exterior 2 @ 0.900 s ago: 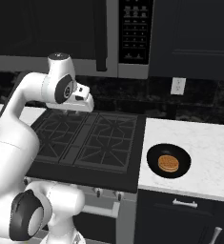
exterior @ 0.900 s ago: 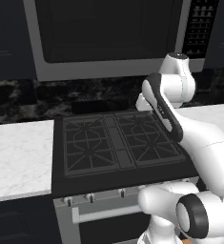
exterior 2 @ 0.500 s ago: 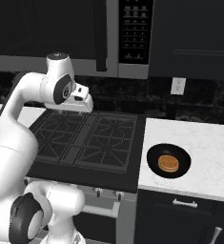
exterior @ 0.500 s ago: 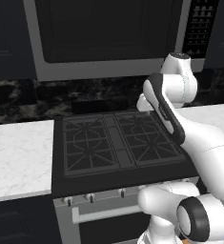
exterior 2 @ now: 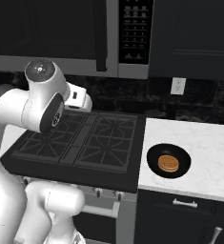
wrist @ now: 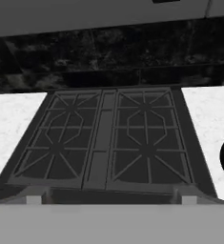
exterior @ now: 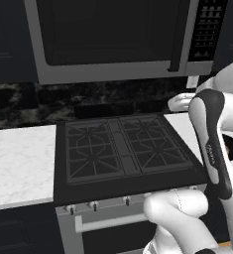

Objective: Open the microwave, place the bowl with waffle inside the microwave, then close the microwave door and turn it on.

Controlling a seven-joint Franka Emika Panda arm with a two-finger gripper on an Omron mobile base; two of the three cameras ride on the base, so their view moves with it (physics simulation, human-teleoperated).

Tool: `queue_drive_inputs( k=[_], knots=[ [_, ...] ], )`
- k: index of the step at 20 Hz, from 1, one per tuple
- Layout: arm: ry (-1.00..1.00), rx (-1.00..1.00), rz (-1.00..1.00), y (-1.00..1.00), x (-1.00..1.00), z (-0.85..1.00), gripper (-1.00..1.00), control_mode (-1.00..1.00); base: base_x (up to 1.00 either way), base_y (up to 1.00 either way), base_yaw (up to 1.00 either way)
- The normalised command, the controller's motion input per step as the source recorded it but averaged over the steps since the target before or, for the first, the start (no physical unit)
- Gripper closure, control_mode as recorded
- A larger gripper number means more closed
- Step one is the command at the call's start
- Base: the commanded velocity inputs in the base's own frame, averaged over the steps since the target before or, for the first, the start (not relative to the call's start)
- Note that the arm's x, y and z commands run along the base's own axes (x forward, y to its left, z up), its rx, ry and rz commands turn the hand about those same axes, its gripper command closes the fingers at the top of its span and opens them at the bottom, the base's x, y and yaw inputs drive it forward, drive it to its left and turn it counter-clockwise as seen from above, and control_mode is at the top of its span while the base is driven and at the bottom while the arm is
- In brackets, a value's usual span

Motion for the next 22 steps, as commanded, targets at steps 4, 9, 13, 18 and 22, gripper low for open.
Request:
queue_drive_inputs(
  k=[4,9,13,18,22],
  knots=[
    [-0.52,0.02,-0.08,-0.33,-0.04,1.0,-1.0,-1.0,0.0,0.0,0.0],
    [-0.38,0.0,-0.14,-0.38,0.2,0.94,-1.0,-1.0,0.0,0.0,0.0],
    [-0.21,0.01,-0.13,-0.27,0.59,0.67,-1.0,-1.0,0.0,0.0,0.0],
    [-0.14,0.01,-0.03,0.0,0.79,0.38,-1.0,-1.0,0.0,0.0,0.0],
    [-0.05,0.0,0.0,0.0,0.83,0.01,-1.0,-1.0,0.0,0.0,0.0]
  ],
)
